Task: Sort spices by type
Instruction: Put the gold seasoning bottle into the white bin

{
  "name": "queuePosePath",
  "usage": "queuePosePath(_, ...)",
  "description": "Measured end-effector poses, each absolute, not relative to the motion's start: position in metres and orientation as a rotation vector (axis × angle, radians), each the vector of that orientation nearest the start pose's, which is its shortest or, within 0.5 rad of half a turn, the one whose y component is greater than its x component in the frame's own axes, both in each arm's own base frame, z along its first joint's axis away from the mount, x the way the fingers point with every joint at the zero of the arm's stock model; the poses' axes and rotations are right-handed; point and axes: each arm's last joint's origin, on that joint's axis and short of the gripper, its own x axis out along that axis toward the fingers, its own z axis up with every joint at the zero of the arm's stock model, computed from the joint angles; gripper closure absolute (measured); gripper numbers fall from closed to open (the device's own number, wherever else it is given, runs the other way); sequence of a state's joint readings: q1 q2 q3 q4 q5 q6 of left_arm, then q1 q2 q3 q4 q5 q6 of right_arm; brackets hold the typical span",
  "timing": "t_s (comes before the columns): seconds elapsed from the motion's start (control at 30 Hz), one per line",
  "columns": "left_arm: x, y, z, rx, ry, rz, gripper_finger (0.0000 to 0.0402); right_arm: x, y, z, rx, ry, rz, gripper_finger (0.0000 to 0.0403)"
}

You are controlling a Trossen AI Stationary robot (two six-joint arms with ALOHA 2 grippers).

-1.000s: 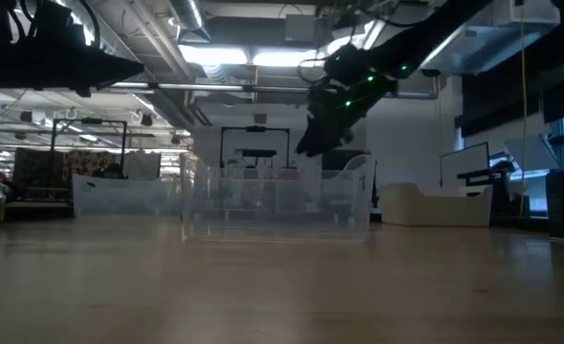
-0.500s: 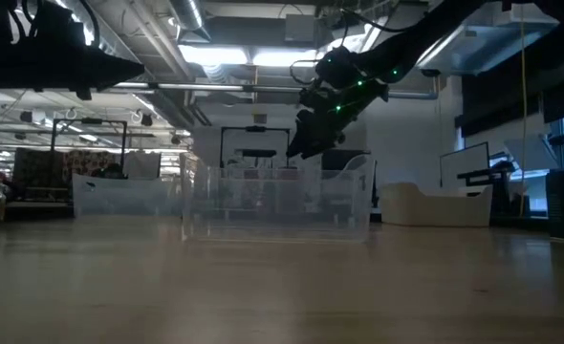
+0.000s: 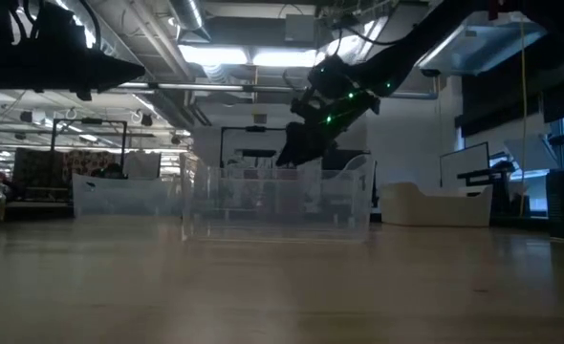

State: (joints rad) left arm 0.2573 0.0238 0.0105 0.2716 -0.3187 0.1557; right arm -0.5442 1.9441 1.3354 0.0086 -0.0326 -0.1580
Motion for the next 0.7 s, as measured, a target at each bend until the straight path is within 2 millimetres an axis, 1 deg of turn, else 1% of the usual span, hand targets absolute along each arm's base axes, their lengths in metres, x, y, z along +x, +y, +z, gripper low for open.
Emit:
queuePosePath(0.23,0.089,0.033,0.191,0.141,-0.217,0.592,0.0396,0.373,-0.225,0.183,0.038,0.674,-0.466,0.0015)
queuePosePath(0.33,0.089,0.033,0.191,0.141,-0.218,0.592,0.0396,0.374,-0.226,0.181,0.036,0.668,-0.468,0.0021)
queuePosePath(0.43,0.089,0.033,0.191,0.144,-0.217,0.592,0.0396,0.374,-0.226,0.183,0.031,0.654,-0.472,0.0052)
queuePosePath(0.57,0.089,0.033,0.191,0.149,-0.215,0.593,0.0396,0.375,-0.227,0.184,0.014,0.648,-0.501,0.0115)
queuePosePath(0.7,0.089,0.033,0.191,0.15,-0.215,0.594,0.0396,0.374,-0.227,0.184,0.004,0.655,-0.514,0.0119)
